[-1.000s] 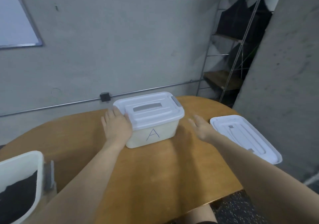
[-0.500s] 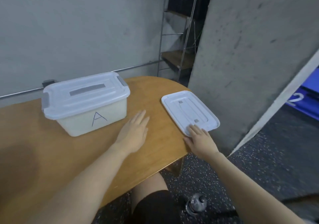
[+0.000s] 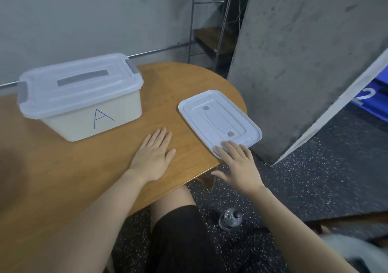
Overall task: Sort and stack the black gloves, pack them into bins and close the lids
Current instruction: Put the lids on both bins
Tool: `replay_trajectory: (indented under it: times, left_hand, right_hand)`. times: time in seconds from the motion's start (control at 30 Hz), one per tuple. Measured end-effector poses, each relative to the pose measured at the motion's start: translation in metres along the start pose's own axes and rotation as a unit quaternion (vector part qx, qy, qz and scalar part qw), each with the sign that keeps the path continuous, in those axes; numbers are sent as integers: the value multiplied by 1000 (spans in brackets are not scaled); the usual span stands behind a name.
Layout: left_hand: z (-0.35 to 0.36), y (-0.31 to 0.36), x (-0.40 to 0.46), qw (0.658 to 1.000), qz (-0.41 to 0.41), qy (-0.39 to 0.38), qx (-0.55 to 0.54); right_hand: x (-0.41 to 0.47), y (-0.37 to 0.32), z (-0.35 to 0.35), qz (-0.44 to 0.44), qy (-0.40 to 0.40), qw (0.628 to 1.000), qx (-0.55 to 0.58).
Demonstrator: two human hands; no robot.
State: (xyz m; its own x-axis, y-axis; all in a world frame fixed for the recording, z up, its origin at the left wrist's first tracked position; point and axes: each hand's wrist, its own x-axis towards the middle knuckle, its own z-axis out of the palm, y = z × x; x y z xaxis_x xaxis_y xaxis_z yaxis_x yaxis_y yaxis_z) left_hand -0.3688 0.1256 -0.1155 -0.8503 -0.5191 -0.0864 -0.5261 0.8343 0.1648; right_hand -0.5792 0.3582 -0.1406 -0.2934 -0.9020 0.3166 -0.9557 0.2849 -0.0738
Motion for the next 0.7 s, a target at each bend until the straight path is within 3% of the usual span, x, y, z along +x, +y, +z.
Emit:
replay_trajectory:
  times: [0.1,0.3,0.4,0.53,0.7]
  left_hand:
    - [1,-1,1,1000,0,-4,-6]
    - [-7,1,3,999,-6,-53,-2]
    - [-31,6,4,991,-33,-66,-113]
    - [-67,8,10,975,-40,23,-216]
    - [-106,-4,14,950,-41,120,-286]
  right_hand:
    - [-10,2,7,-29,84,996,5]
    - [-8,2,-18,-23,149,988,28]
    - [2,-4,-53,46,167,975,141]
    - [28,-21,-122,155,181,919,316]
    - [48,-32,-182,146,189,858,455]
